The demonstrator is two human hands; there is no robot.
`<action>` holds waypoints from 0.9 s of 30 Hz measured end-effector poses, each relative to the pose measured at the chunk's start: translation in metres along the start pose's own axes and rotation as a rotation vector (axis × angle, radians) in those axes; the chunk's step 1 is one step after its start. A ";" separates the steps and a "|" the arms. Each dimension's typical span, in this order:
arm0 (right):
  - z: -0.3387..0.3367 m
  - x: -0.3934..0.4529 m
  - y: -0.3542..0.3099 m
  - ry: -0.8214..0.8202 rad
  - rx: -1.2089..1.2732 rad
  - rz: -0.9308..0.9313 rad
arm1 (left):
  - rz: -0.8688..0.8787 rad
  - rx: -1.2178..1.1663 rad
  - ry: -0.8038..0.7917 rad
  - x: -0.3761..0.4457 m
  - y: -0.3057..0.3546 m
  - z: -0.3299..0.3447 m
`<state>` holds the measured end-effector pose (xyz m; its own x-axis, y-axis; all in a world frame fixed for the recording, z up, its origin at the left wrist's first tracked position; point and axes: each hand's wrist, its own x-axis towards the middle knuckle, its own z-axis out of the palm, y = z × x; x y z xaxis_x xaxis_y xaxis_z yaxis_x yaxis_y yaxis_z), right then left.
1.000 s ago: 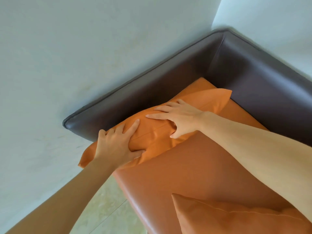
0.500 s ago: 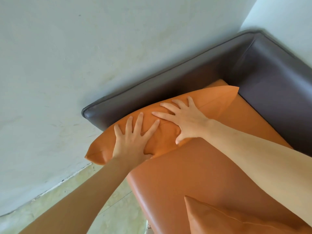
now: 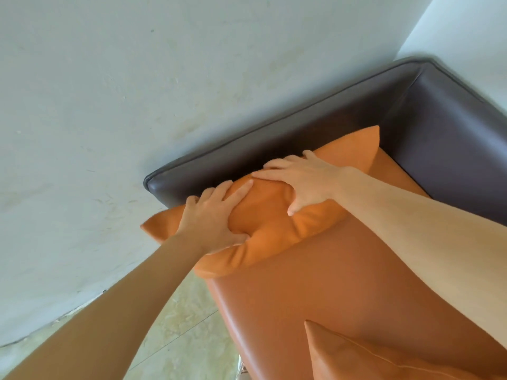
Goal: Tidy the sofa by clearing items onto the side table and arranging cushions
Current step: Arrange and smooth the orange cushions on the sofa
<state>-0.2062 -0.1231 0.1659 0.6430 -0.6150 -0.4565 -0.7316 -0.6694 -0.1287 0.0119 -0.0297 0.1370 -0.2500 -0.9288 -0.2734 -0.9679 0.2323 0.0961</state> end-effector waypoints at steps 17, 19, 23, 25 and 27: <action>0.080 -0.006 -0.053 0.232 -0.135 0.231 | 0.022 0.167 0.146 0.002 -0.011 0.031; 0.074 -0.002 -0.048 0.255 -0.167 0.205 | 0.023 0.165 0.170 0.006 -0.013 0.027; 0.071 -0.006 -0.036 0.338 -0.224 0.136 | 0.148 0.061 0.368 0.009 -0.014 0.031; 0.065 -0.008 -0.030 0.339 -0.226 0.135 | 0.189 0.002 0.447 0.013 -0.015 0.030; 0.053 -0.010 -0.029 0.304 -0.216 0.140 | 0.211 -0.109 0.467 0.017 -0.021 0.030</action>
<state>-0.2030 -0.0751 0.1271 0.6018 -0.7800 -0.1713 -0.7732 -0.6228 0.1197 0.0272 -0.0415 0.1019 -0.3775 -0.9005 0.2160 -0.8831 0.4202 0.2085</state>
